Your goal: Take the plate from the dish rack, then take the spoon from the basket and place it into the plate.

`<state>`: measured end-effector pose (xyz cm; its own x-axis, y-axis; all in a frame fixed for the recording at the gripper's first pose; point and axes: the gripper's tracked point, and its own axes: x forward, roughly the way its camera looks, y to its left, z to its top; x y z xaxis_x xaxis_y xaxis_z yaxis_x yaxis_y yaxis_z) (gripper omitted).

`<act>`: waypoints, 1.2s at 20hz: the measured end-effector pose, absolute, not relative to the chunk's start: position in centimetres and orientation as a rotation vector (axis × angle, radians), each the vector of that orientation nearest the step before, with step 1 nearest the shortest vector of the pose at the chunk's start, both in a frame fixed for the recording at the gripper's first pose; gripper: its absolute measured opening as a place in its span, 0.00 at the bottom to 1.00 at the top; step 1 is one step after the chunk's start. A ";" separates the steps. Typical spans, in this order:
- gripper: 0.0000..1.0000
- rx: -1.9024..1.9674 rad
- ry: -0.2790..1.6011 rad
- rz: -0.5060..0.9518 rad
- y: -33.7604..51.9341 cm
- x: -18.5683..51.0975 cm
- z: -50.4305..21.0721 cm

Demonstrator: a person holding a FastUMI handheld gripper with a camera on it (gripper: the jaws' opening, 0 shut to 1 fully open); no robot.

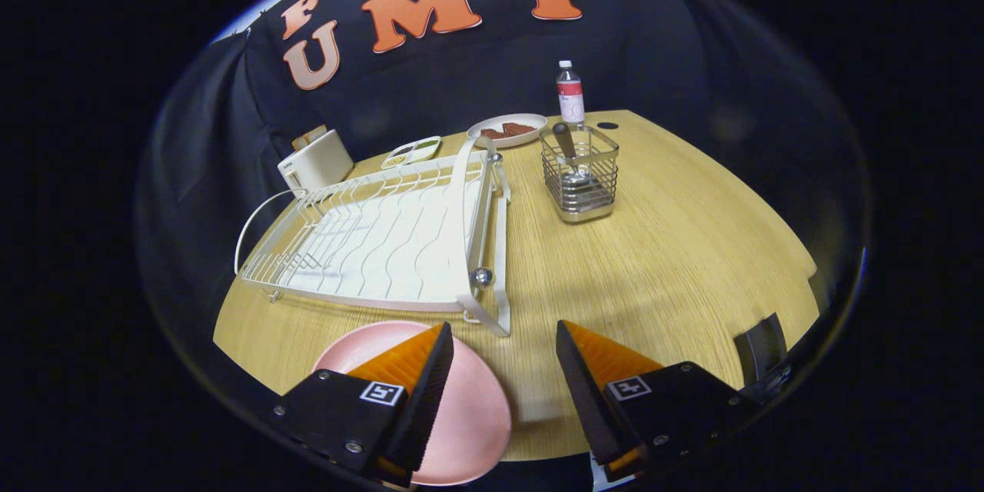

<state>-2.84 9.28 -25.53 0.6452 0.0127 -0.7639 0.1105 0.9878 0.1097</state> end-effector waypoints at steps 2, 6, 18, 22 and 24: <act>0.83 0.119 0.809 -0.078 8.3 -1.5 -24.6; 0.85 0.087 0.725 -0.096 7.0 0.7 -22.8; 0.79 -0.042 0.538 -0.157 3.1 8.3 -20.0; 0.61 -0.102 0.573 -0.172 2.1 9.7 -22.2; 0.51 -0.116 0.561 -0.173 1.8 10.5 -22.4</act>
<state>10.54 1.83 -22.41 0.8326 -0.1947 -0.5186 0.1313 0.9789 -0.1566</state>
